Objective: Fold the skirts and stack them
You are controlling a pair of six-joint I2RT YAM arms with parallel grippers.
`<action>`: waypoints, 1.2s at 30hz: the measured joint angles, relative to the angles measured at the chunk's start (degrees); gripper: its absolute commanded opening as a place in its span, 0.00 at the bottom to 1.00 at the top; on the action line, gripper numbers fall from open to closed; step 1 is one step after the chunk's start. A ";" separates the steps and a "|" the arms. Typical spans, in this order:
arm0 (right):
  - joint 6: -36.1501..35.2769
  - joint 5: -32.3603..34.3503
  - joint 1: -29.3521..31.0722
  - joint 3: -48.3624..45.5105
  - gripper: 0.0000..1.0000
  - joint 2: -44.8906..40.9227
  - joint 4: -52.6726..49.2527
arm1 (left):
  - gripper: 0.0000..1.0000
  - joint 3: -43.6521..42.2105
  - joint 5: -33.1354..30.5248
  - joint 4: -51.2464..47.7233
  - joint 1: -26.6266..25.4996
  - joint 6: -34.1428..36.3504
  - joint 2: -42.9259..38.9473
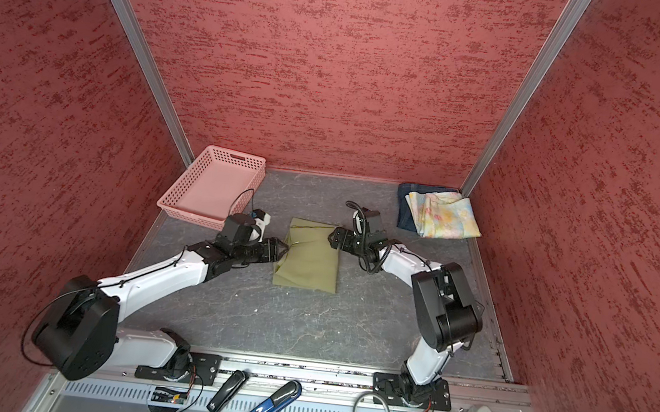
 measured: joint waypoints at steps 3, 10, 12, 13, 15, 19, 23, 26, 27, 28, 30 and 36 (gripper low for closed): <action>1.51 -2.91 -1.03 0.00 0.99 2.91 3.10 | 0.63 3.19 1.07 1.09 -1.60 2.80 5.75; 4.61 -8.79 -1.40 -0.04 0.94 7.69 12.07 | 0.60 2.14 1.38 2.67 -1.79 5.07 13.03; 5.18 -9.88 -1.40 -0.90 0.93 7.98 14.21 | 0.58 0.92 1.40 3.65 -1.81 5.05 13.90; 5.40 -10.29 -1.40 -1.51 0.93 7.98 15.23 | 0.57 0.44 1.42 4.26 -1.81 5.03 14.53; 5.57 -10.93 -1.40 -2.27 0.91 8.04 16.94 | 0.57 -0.13 1.68 5.99 -1.81 4.98 15.80; 5.75 -12.52 -1.40 -2.29 0.90 9.62 20.33 | 0.55 -0.22 2.21 9.84 -1.81 4.96 17.44; 5.73 -13.75 -1.14 -0.94 0.86 11.91 22.97 | 0.55 -0.22 2.86 12.17 -1.81 4.87 18.47; 5.68 -13.75 -0.74 -0.66 0.58 12.83 24.24 | 0.54 -0.22 3.15 13.18 -1.81 4.72 18.88; 5.62 -13.70 -0.57 -0.68 0.45 13.11 24.26 | 0.54 -0.22 3.17 13.44 -1.81 4.68 18.99; 5.44 -13.64 -0.42 -0.72 0.32 13.31 24.15 | 0.54 -0.20 3.23 13.66 -1.81 4.63 19.08; 5.05 -13.51 -0.26 -0.72 0.07 13.31 24.00 | 0.54 -0.13 3.37 13.99 -1.81 4.55 19.26; 2.51 -13.05 -0.35 3.98 0.00 13.03 18.69 | 0.56 0.57 6.01 14.03 -0.50 3.21 19.50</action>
